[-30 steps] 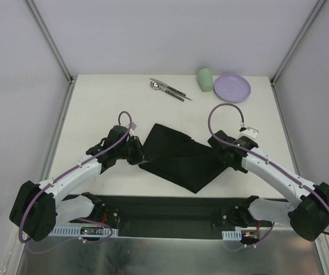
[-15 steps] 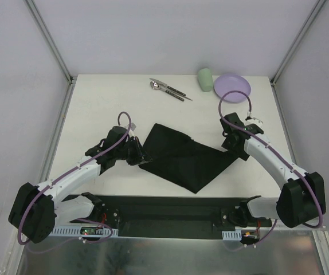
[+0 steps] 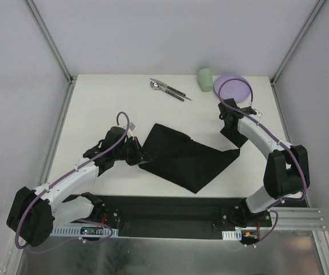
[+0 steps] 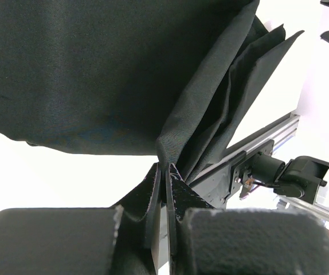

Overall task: Set the dinner table for one person
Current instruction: Flatten out the napkin at the center of the board.

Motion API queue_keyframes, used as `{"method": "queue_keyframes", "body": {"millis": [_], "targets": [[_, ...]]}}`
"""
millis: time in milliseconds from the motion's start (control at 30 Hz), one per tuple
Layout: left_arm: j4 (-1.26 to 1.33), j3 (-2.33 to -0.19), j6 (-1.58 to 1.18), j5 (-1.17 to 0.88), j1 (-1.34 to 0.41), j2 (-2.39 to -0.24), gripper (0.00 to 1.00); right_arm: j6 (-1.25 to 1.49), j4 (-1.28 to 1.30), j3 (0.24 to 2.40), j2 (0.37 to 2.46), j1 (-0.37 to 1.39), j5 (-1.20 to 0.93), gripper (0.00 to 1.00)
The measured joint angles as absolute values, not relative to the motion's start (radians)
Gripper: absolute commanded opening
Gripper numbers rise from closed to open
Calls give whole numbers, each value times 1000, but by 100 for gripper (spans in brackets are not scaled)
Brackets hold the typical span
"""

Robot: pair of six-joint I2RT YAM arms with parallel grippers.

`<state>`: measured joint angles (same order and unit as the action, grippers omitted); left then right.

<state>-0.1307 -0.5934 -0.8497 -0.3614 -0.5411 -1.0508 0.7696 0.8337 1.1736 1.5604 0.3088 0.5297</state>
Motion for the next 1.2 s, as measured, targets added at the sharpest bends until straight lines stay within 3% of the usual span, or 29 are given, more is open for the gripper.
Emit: {"method": "queue_keyframes", "body": {"millis": [433, 1200], "targets": [[-137, -593, -822, -364, -541, -1039, 0, 935, 969, 1199, 1601, 309, 622, 62], [-139, -593, -805, -382, -541, -1040, 0, 957, 932, 1122, 1684, 312, 614, 60]]}}
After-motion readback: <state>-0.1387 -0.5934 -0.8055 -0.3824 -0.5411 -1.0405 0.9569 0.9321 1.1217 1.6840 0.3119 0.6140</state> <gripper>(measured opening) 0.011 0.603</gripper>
